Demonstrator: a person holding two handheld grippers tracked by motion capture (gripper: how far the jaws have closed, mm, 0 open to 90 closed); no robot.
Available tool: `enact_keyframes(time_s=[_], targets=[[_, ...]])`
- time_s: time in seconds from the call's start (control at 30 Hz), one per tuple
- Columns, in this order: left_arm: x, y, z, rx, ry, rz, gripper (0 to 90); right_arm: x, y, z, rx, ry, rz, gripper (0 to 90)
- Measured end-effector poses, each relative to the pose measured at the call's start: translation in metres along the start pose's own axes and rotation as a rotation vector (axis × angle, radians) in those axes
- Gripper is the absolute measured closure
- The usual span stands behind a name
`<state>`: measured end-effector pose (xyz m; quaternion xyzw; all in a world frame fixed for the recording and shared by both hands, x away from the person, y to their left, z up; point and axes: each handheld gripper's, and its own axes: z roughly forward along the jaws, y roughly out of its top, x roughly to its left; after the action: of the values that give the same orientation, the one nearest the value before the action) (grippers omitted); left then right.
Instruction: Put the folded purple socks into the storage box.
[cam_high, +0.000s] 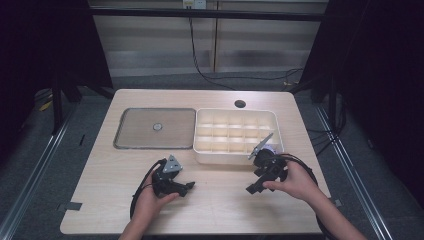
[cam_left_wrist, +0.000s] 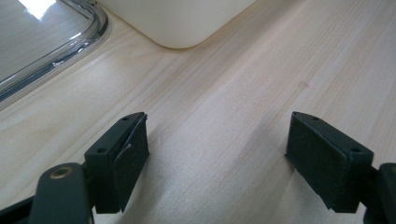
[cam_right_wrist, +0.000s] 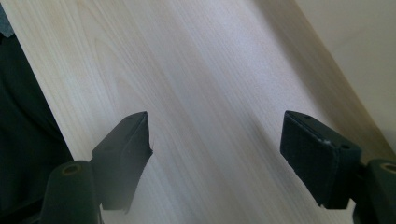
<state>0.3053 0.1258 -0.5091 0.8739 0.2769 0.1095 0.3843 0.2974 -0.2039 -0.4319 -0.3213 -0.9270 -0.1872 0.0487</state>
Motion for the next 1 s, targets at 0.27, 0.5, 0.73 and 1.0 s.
enact_keyframes(time_s=[0.27,0.5,0.73,1.0], targets=[[0.0,0.0,0.0,0.0,0.0,0.0,20.5,0.001,-0.004,0.011,-0.043,0.013,-0.005,24.0],[0.0,0.0,0.0,0.0,0.0,0.0,20.5,0.002,-0.008,0.027,-0.071,0.027,-0.012,23.6],[0.0,0.0,0.0,-0.001,0.0,-0.001,20.5,0.003,-0.014,0.044,-0.098,0.035,-0.021,23.3],[0.0,0.0,0.0,-0.001,0.0,0.0,20.5,0.005,-0.018,0.05,-0.17,0.027,-0.068,20.2]])
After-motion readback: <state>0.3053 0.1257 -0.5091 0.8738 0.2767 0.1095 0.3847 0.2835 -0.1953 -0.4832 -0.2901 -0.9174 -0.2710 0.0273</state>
